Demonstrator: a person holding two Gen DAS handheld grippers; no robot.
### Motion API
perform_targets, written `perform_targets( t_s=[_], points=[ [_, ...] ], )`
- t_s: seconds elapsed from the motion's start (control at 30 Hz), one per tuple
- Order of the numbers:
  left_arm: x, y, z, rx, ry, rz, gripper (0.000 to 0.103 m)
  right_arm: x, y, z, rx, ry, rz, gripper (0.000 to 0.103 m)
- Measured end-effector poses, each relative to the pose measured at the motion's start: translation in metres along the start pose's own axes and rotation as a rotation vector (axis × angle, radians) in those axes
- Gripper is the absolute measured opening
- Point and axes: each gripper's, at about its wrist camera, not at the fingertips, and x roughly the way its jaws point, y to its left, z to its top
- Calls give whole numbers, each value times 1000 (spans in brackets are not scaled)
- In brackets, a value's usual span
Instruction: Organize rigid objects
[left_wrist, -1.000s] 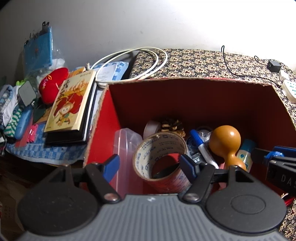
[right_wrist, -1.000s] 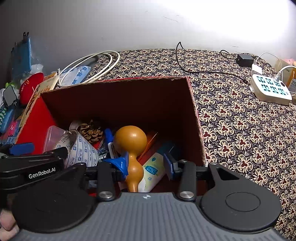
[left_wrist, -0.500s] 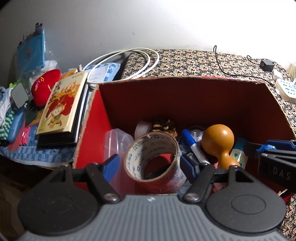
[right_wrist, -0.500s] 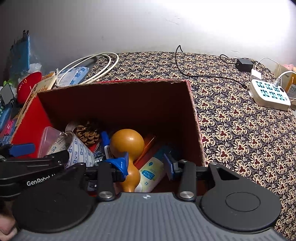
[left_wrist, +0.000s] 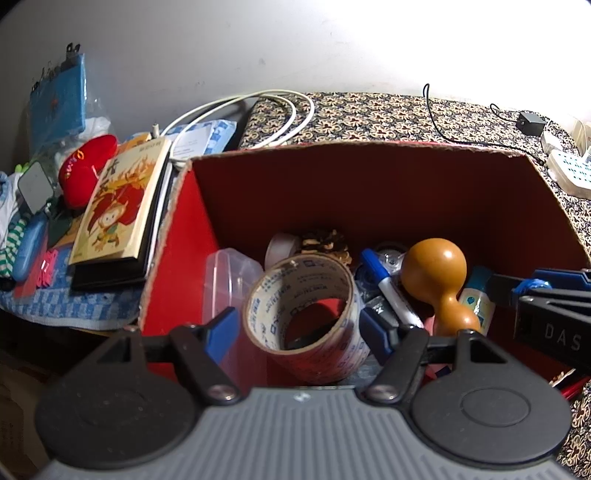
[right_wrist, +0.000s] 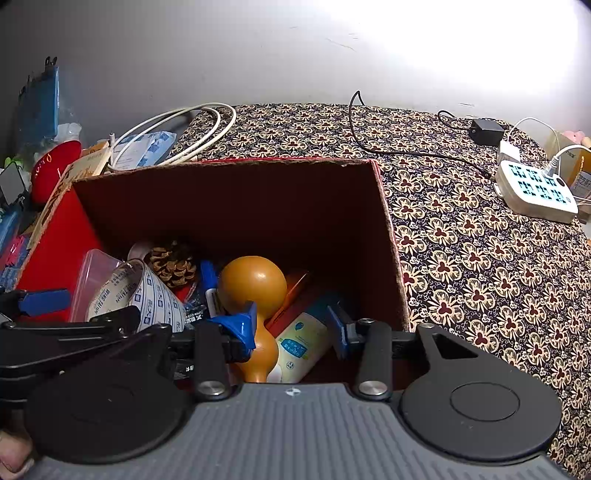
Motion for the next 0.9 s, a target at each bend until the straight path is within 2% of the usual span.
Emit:
perform_targets(
  t_s=[0.9],
  points=[
    [-4,2,-6,-13,20,6,71,-7,13,-5,-9,15,16,26]
  ],
)
